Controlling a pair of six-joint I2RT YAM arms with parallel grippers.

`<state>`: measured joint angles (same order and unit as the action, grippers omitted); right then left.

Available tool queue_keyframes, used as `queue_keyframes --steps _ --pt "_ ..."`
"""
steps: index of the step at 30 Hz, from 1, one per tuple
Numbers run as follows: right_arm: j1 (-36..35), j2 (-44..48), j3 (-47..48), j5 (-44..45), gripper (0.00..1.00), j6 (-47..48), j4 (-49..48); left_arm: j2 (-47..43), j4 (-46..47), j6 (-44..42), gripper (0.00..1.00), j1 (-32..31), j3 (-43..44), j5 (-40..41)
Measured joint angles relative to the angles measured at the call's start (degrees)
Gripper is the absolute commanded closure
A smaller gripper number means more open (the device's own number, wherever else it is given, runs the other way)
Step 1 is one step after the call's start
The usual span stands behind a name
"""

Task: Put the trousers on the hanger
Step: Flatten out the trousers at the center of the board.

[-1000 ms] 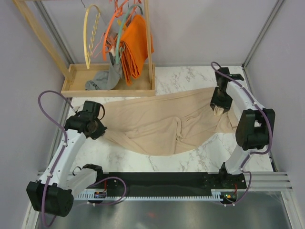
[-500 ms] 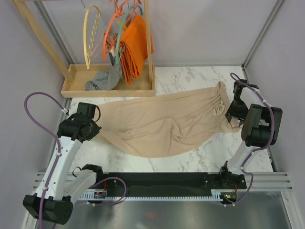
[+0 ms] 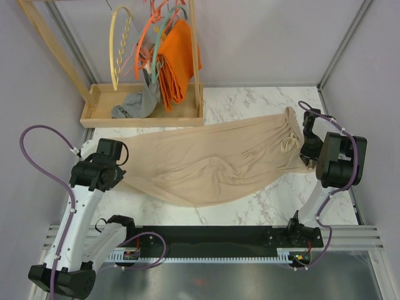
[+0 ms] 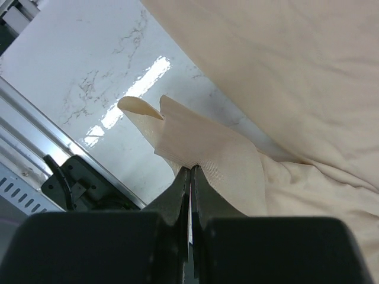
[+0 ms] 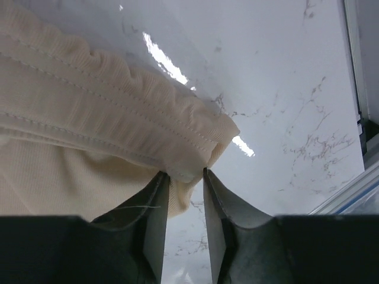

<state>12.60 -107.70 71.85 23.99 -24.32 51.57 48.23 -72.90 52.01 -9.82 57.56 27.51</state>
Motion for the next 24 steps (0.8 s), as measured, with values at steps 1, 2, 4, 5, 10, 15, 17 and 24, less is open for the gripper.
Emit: queue_keyframes --steps 1,2,4,5,10,15,17,24 --pt "0.0 -0.28 0.24 0.61 0.69 0.13 -0.22 -0.09 -0.61 0.13 0.98 0.02 0.31 0.87" --pt "-0.02 -0.52 0.46 1.25 0.71 0.28 -0.39 -0.24 -1.14 0.28 0.98 0.02 0.63 1.62" --pt "0.0 -0.9 0.96 1.99 0.77 0.37 -0.42 -0.76 -1.75 0.57 0.98 0.02 1.14 3.08" --pt "0.0 -1.03 1.22 2.1 0.78 0.42 -0.42 -1.14 -2.21 0.7 0.98 0.02 1.33 3.98" --pt "0.0 -2.01 3.52 3.39 0.61 0.94 -0.13 -2.69 -3.78 1.36 0.98 0.02 2.45 8.09" --pt "0.0 -2.99 6.58 4.5 0.51 3.85 0.07 -3.63 -3.98 1.53 0.98 0.02 4.35 11.45" --pt "0.0 -3.54 7.34 4.61 0.51 4.74 0.07 -3.98 -4.13 1.55 0.98 0.02 5.05 12.76" --pt "0.0 -5.27 7.61 4.35 0.6 6.1 0.09 -4.39 -4.63 1.55 0.98 0.02 7.08 16.06"
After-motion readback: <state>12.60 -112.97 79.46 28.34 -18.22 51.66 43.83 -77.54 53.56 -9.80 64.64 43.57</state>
